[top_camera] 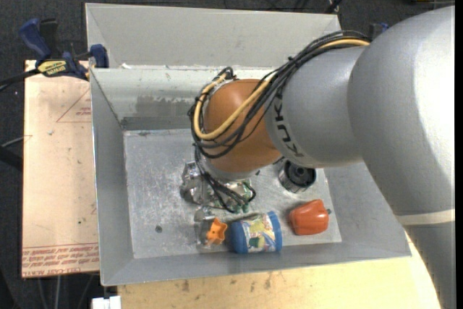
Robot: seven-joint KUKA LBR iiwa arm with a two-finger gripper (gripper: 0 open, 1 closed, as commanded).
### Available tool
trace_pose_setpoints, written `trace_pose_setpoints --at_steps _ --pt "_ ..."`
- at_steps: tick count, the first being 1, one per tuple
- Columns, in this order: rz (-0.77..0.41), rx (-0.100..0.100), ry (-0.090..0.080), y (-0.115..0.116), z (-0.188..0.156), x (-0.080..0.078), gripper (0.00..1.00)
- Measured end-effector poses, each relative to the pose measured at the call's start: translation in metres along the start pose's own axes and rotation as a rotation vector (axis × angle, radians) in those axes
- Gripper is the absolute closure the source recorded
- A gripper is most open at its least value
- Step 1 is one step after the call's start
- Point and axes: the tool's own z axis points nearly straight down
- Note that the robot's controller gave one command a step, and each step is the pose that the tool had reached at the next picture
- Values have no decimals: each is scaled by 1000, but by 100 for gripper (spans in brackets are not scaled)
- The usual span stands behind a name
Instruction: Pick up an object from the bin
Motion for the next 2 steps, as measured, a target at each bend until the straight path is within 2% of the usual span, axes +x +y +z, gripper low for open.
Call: trace_pose_setpoints --at_steps 1,2 --pt "-67 0 -9 -22 -1 6 0" --pt "7 -2 -3 -45 1 21 0"
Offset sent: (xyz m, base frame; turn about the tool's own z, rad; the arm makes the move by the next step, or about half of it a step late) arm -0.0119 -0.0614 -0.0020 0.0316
